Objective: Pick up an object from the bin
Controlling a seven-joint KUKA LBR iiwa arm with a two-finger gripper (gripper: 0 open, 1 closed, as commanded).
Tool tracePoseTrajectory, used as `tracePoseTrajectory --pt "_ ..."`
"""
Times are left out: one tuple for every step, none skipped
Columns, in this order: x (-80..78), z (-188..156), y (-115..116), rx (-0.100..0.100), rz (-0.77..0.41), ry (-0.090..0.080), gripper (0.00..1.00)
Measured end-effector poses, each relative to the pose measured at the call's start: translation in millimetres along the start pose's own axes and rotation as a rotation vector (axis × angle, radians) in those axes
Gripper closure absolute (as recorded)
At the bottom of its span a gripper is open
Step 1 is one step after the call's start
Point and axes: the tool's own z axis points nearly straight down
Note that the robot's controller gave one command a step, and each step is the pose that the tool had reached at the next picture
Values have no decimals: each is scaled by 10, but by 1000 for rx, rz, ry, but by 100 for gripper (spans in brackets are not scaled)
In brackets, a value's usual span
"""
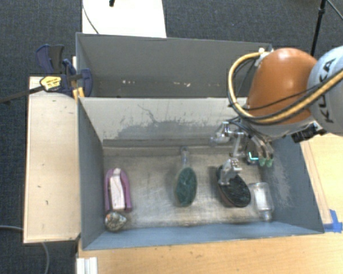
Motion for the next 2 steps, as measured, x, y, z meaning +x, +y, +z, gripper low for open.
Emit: tracePoseTrajectory --pt "564 1263 -471 0 56 -12 0" --pt "685 1015 -1427 -22 118 -8 0"
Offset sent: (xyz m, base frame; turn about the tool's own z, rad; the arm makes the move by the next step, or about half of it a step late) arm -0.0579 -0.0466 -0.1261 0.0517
